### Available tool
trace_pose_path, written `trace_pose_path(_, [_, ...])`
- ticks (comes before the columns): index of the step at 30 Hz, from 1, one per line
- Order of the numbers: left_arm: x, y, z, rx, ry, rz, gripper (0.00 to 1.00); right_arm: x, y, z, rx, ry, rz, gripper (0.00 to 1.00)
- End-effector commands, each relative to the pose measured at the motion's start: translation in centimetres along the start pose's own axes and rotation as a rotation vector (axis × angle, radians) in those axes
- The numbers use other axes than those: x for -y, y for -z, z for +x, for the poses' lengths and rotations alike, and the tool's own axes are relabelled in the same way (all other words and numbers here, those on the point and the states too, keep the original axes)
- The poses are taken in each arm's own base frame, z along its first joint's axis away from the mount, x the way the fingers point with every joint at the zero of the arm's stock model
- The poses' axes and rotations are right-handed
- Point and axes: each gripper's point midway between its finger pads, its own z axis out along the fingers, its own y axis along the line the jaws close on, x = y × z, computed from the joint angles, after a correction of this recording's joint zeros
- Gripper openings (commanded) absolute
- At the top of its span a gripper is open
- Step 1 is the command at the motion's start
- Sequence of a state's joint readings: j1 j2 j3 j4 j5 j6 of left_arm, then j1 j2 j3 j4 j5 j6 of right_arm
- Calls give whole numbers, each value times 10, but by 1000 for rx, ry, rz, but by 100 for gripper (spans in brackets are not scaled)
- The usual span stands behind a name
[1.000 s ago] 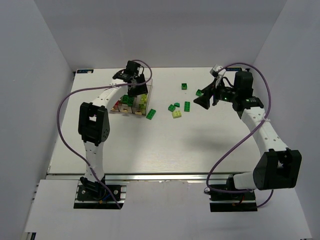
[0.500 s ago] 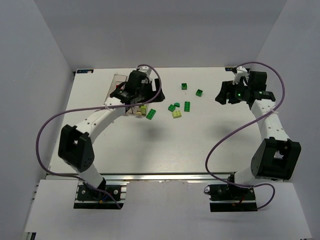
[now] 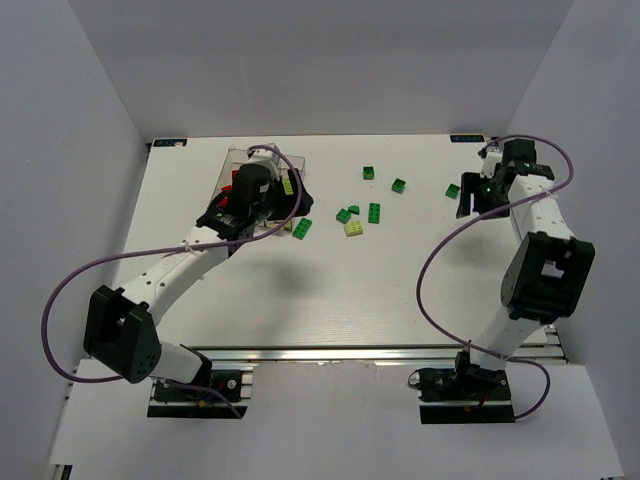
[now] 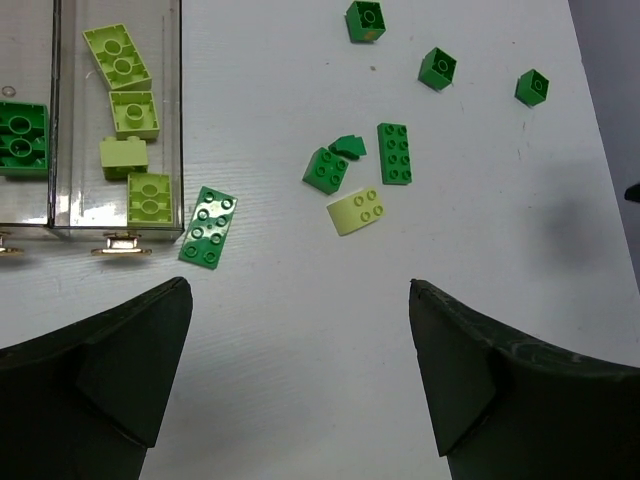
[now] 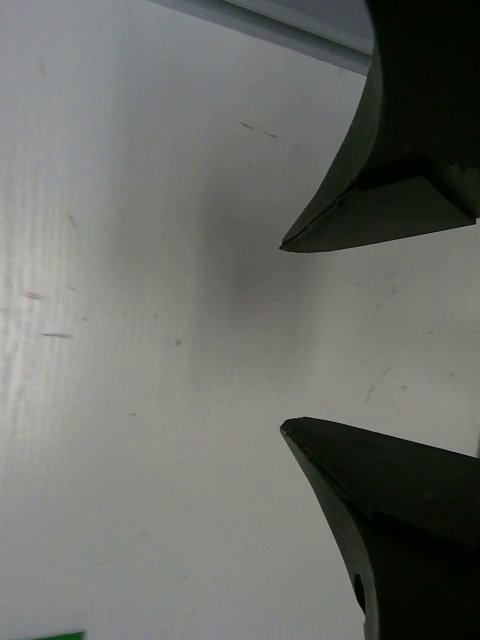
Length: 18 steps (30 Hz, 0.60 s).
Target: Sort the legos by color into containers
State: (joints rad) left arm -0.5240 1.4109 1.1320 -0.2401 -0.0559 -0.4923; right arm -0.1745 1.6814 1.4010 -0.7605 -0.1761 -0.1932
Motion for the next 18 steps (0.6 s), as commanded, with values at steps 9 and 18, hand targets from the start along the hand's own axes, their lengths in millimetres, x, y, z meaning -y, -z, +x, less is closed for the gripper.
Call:
trace_pose_path(9, [-5, 28, -20, 87, 41, -15, 98, 31, -84, -102, 96, -167, 94, 84])
trace_pose_path(18, [-10, 47, -20, 160, 193, -21, 98, 47, -109, -137, 165, -288, 186, 85])
